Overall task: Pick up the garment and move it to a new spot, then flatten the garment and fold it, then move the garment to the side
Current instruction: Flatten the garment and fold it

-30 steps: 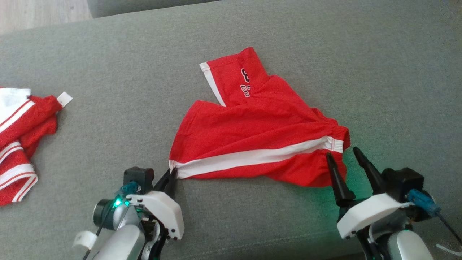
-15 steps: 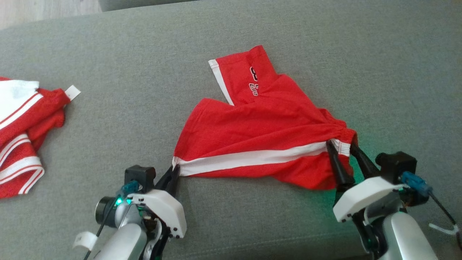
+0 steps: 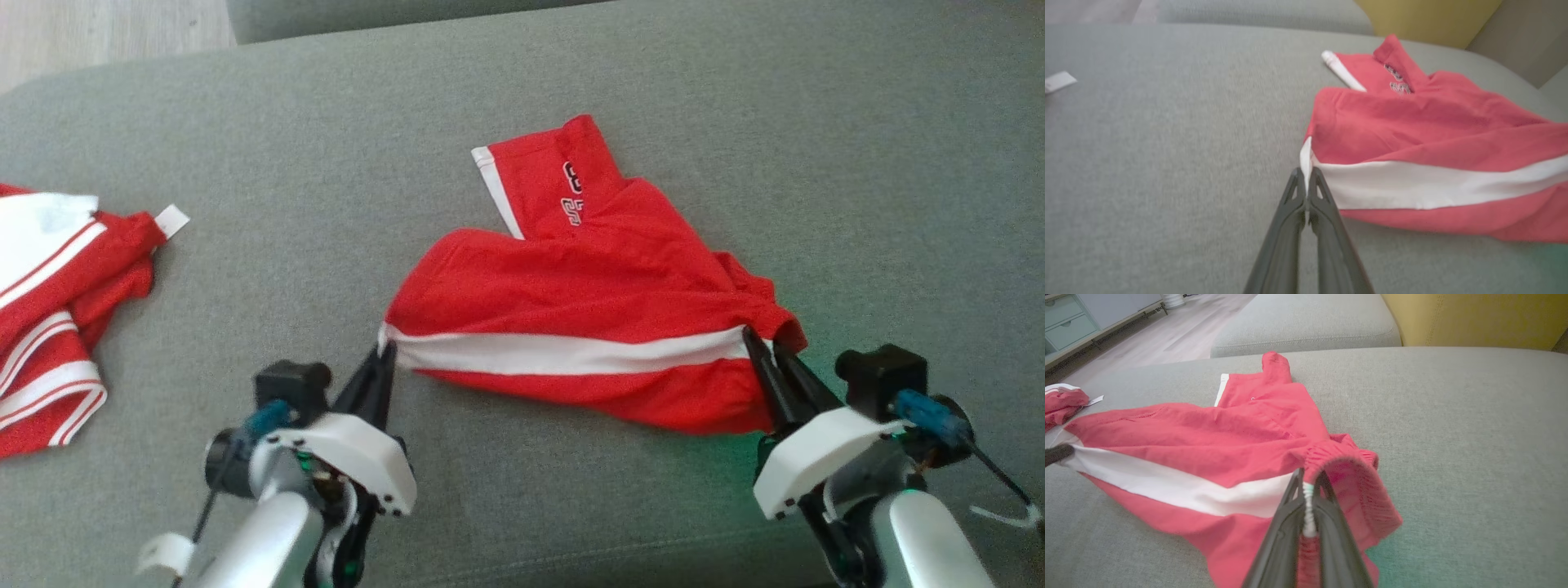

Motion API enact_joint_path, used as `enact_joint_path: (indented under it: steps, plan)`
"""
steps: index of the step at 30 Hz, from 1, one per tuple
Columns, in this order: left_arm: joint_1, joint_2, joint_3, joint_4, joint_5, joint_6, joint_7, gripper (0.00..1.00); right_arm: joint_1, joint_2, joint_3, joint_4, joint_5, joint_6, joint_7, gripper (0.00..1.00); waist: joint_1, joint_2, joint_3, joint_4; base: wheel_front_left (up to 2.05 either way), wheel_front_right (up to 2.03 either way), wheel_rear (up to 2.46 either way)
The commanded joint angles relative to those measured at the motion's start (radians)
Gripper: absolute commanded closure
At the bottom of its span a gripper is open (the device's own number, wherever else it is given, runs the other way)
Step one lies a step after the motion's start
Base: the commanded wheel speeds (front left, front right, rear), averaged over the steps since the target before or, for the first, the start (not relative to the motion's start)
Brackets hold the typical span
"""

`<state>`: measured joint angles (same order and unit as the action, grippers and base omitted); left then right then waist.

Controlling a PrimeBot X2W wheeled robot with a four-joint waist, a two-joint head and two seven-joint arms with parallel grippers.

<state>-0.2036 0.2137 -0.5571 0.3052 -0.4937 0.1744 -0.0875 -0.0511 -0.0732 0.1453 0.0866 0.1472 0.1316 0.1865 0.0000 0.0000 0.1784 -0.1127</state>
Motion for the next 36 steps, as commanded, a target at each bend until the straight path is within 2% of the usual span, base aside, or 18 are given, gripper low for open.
enact_joint_path:
  steps: [1,6,11,16,20,24,29,32,36]
  plan:
    - [-0.025,0.020,0.055,-0.050,-0.013,0.009,-0.025,1.00,-0.008,-0.016,0.021,-0.065,0.002,-0.001,-0.002,1.00,0.0000,0.0000,-0.009,-0.006,0.00,0.00,0.00]
    - [-0.025,0.031,0.105,-0.161,-0.042,0.013,-0.069,1.00,-0.015,-0.037,0.002,-0.195,-0.002,-0.001,-0.022,1.00,0.0000,0.0000,-0.044,-0.014,0.00,0.00,0.00]
    - [-0.046,0.065,0.153,-0.356,-0.059,0.022,-0.065,1.00,-0.057,-0.069,-0.014,-0.342,-0.010,-0.001,-0.033,1.00,0.0000,0.0000,-0.084,-0.012,0.00,0.00,0.00]
    - [-0.131,0.128,0.191,-0.583,-0.031,0.037,-0.003,1.00,-0.128,-0.095,-0.013,-0.454,0.005,-0.001,-0.016,1.00,0.0000,0.0000,-0.103,0.003,0.00,0.00,0.00]
    - [-0.249,0.167,0.202,-0.681,-0.022,0.033,0.100,1.00,-0.224,-0.119,0.006,-0.468,0.036,-0.001,0.017,1.00,0.0000,0.0000,-0.089,0.017,0.00,0.00,0.00]
    - [-0.399,0.199,0.215,-0.616,-0.026,0.008,0.192,1.00,-0.363,-0.133,0.075,-0.374,0.113,-0.001,0.056,1.00,0.0000,0.0000,-0.042,0.022,0.00,0.00,0.00]
    - [-0.603,0.213,0.218,-0.399,-0.025,-0.041,0.247,1.00,-0.622,-0.139,0.136,-0.151,0.129,-0.001,0.030,1.00,0.0000,0.0000,0.048,0.020,0.00,0.00,0.00]
    - [-0.737,0.204,0.204,-0.259,-0.001,-0.071,0.242,1.00,-0.790,-0.116,0.152,0.008,0.107,-0.001,-0.025,1.00,0.0000,0.0000,0.106,0.023,0.00,0.00,0.00]
    - [-0.913,0.177,0.196,-0.081,0.046,-0.093,0.169,1.00,-0.989,-0.064,0.132,0.240,0.049,-0.001,-0.148,1.00,0.0000,0.0000,0.165,0.029,0.00,0.00,0.00]
